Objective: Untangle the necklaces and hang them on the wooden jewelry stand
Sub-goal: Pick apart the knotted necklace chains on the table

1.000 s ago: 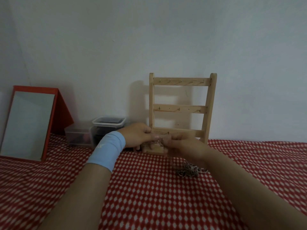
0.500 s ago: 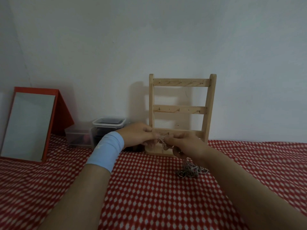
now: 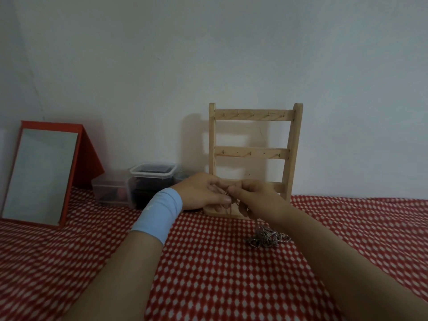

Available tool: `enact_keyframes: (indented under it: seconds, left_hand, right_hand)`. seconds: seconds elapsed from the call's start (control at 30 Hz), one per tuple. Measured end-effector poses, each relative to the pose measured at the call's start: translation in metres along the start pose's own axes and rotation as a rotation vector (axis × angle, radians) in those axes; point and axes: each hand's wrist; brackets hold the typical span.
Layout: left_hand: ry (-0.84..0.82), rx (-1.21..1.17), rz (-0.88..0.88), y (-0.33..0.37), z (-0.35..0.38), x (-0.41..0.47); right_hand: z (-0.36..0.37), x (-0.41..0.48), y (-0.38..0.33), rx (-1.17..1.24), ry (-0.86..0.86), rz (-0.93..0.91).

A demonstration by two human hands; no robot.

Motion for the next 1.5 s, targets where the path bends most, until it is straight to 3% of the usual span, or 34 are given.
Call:
enact_keyframes:
  seconds: [0.13,0.33,0.43,0.53,0.7,0.83,1.1,1.23,1.4,1.5]
  left_hand:
    - [0.090,0.084,0.017,-0.002,-0.001,0.003]
    - [0.251,0.140,0.096,0.001,0.005,0.008]
    - [0.299,0.163,0.083,-0.002,0.009,0.011]
    - [0.275,0.040,0.086,-0.001,0.007,0.012]
    - [0.222,-0.157,0.091,0.002,0.010,0.009]
    - [0.224,-0.277,0.039,0.004,0.008,0.009]
    - [0.284,-0.207,-0.222,0.011,0.010,0.013]
    - [0.334,-0.202,-0.162,0.010,0.009,0.015]
    - [0.258,-0.168,-0.127,0.009,0.007,0.013]
    - [0.279,-0.340,-0.122,0.007,0.008,0.015]
  right_hand:
    - [-0.001,-0.004,-0.006,-0.070,0.028,0.008]
    - [-0.001,-0.009,-0.010,-0.148,-0.108,0.034]
    - [-0.003,-0.006,-0.007,-0.116,-0.020,0.011]
    - [-0.005,-0.002,-0.004,-0.077,0.052,0.014]
    - [-0.009,-0.004,-0.007,-0.053,-0.064,0.088]
    - [-0.010,-0.005,-0.009,-0.036,0.029,0.040]
    - [-0.003,-0.002,-0.010,-0.009,0.215,0.029]
    - [0.000,-0.004,-0.010,0.076,0.218,0.051]
    - [0.000,-0.002,-0.011,0.254,0.294,0.128]
    - [0.003,-0.001,-0.011,0.361,0.287,0.183]
Point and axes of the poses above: each hand's wrist, its own x-axis towards the middle knuckle, its own z-axis out of the palm, y = z × x, and after that the axes turned 8 degrees about -x, right-handed
